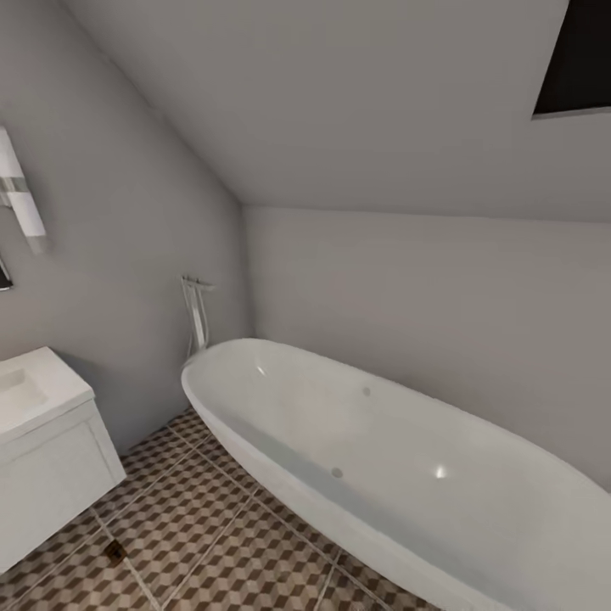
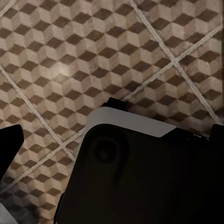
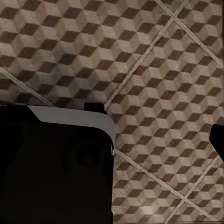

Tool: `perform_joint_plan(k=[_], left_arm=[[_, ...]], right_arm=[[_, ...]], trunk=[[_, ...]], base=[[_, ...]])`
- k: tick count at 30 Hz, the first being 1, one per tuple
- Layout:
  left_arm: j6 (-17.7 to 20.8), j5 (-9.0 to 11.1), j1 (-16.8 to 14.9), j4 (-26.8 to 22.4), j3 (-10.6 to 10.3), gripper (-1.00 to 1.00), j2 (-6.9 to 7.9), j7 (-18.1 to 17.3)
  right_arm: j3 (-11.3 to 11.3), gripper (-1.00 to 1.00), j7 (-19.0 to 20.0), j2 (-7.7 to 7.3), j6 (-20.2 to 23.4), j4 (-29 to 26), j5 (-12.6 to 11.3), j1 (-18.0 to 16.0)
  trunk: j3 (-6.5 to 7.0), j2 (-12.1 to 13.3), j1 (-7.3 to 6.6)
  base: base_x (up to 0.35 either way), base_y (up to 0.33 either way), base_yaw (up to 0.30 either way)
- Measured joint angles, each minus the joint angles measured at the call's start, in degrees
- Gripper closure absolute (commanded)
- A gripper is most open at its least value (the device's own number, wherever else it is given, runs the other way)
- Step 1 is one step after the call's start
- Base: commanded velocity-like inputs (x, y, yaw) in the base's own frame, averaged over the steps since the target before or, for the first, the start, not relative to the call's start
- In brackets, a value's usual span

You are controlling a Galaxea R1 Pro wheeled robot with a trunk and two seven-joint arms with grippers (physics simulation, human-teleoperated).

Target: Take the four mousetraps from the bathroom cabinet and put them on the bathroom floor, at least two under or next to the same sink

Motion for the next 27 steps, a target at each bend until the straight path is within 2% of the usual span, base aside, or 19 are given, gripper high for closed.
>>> perform_joint_plan(k=[27], left_arm=[[0.0, 0.0, 0.0, 0.0, 0.1, -1.00, 0.00, 0.1]], right_arm=[[0.0, -1.00, 0.0, 0.03, 0.0, 0.0, 0.0, 0.0]], trunk=[[0.00, 0.0, 0.00]], base=[[0.000, 0.000, -0.252]])
